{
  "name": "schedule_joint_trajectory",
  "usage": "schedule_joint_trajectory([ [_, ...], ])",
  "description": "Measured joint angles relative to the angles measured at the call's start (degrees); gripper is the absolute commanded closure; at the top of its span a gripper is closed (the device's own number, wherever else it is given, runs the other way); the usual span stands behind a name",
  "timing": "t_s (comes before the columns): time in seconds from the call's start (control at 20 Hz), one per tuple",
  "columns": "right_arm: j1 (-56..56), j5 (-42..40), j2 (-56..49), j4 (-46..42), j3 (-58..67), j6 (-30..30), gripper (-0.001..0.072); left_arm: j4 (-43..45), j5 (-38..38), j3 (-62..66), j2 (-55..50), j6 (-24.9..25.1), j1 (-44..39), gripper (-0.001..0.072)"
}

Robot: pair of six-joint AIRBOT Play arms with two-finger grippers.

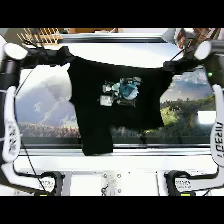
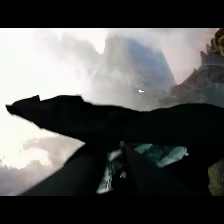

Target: Fold the clothes and pants, and hang the long-sleeved shirts on hangers.

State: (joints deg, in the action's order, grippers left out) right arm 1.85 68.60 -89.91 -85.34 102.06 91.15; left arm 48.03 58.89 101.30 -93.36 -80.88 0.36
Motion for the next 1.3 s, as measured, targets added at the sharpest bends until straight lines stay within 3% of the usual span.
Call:
schedule_joint_trajectory([
  [0.05,0.00,-2.62,-1.27,1.42,0.00,0.02,0.0117,-0.09,0.26,2.01,-2.89,-0.79,0.02,0.0079],
  [0.2,0.00,-8.74,-2.36,5.51,0.11,0.22,0.0135,0.46,3.13,7.76,-8.20,-3.10,0.87,0.0080],
  [0.4,-0.55,-9.75,2.75,7.54,-0.17,0.20,0.0135,7.89,8.83,8.26,-6.29,-5.09,2.69,0.0092],
  [0.6,-0.63,-6.51,11.67,8.09,-4.83,-0.31,0.0135,17.11,11.19,-6.58,2.10,-6.27,3.26,0.0090],
  [0.75,-0.63,-5.01,18.82,8.37,-11.58,-0.50,0.0135,19.02,8.68,-22.80,7.45,-6.38,3.10,0.0090],
  [1.0,-0.63,-4.02,26.97,11.23,-20.37,-0.68,0.0135,14.21,-1.46,-43.01,10.23,-4.98,3.04,0.0091],
  [1.3,-0.44,-3.67,29.51,14.45,-22.80,-0.72,0.0135,3.04,-7.89,-47.21,5.75,-0.55,2.38,0.0090],
])
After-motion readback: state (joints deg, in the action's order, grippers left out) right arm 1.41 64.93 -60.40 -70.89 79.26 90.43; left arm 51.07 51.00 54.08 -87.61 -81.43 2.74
